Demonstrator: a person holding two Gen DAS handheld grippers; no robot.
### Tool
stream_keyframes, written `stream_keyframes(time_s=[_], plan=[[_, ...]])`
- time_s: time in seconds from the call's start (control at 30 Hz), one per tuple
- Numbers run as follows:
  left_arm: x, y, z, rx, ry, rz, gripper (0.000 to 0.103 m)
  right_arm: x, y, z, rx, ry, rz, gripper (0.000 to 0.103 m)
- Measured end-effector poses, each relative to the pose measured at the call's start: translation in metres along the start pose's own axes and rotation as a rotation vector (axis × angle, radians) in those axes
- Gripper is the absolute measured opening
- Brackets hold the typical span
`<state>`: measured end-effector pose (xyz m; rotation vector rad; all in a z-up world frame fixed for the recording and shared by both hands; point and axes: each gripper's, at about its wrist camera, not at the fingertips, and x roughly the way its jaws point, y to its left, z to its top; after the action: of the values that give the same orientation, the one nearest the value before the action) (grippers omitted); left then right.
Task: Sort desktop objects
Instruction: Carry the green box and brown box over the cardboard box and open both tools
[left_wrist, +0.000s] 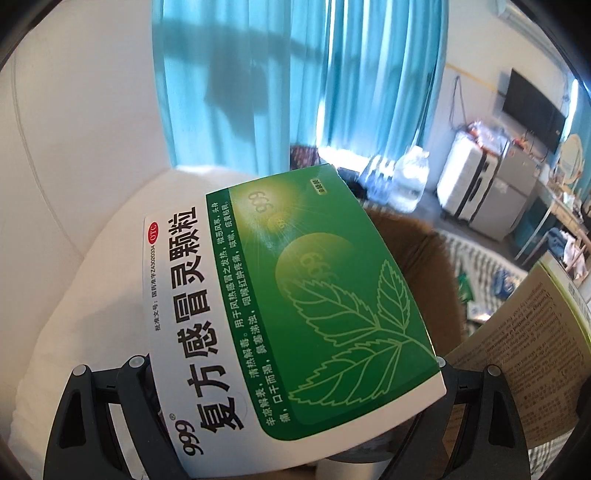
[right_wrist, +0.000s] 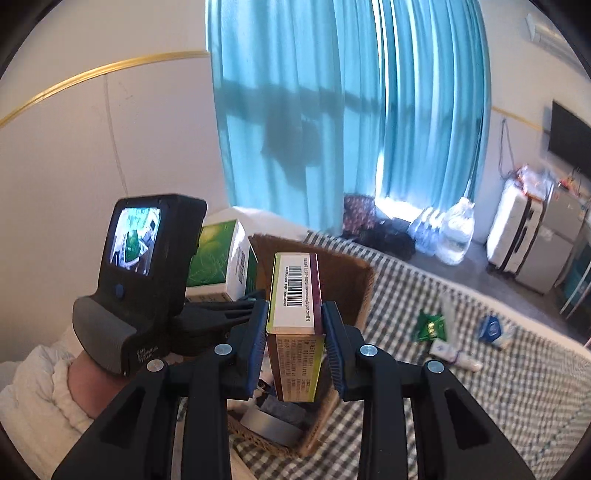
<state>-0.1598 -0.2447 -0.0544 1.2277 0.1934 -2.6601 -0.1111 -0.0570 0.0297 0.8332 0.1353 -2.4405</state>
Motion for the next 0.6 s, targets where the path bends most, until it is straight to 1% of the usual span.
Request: stream_keyframes(time_s=[0.03,0.1,0.13,0.2,0.27,0.3,0.4,0.5,0.6], plan=[[0.005,-0.001,-0.002,0.002,0.015,0.006,0.094,0.0,-0.003,0.0,0.012,-0.014,0.005,0.037],[0.014,-0.003,-0.005,0.009,0.043,0.031,0.095,-0.001,-0.005,-0.001,0.032,-0.051,-0.006,0.069],[0.017,-0.004,-0.006,0.016,0.053,0.047,0.098,-0.005,-0.006,0.001,0.038,-0.084,-0.016,0.073],[0.019,-0.007,-0.006,0.029,0.058,0.073,0.099,-0.012,-0.009,0.005,0.043,-0.133,-0.03,0.074],[0.017,-0.012,-0.006,0.04,0.055,0.079,0.101,-0.022,-0.016,0.006,0.061,-0.167,-0.049,0.075],[0.014,-0.015,-0.005,0.048,0.053,0.075,0.101,-0.025,-0.021,0.007,0.075,-0.172,-0.054,0.077],[0.002,-0.026,-0.003,0.088,0.042,0.065,0.103,-0.037,-0.035,0.004,0.113,-0.182,-0.086,0.078],[-0.014,-0.032,0.0,0.125,0.027,0.076,0.103,-0.055,-0.05,-0.002,0.157,-0.189,-0.111,0.079],[-0.032,-0.036,0.005,0.128,0.007,0.075,0.103,-0.079,-0.061,-0.009,0.179,-0.215,-0.145,0.08]])
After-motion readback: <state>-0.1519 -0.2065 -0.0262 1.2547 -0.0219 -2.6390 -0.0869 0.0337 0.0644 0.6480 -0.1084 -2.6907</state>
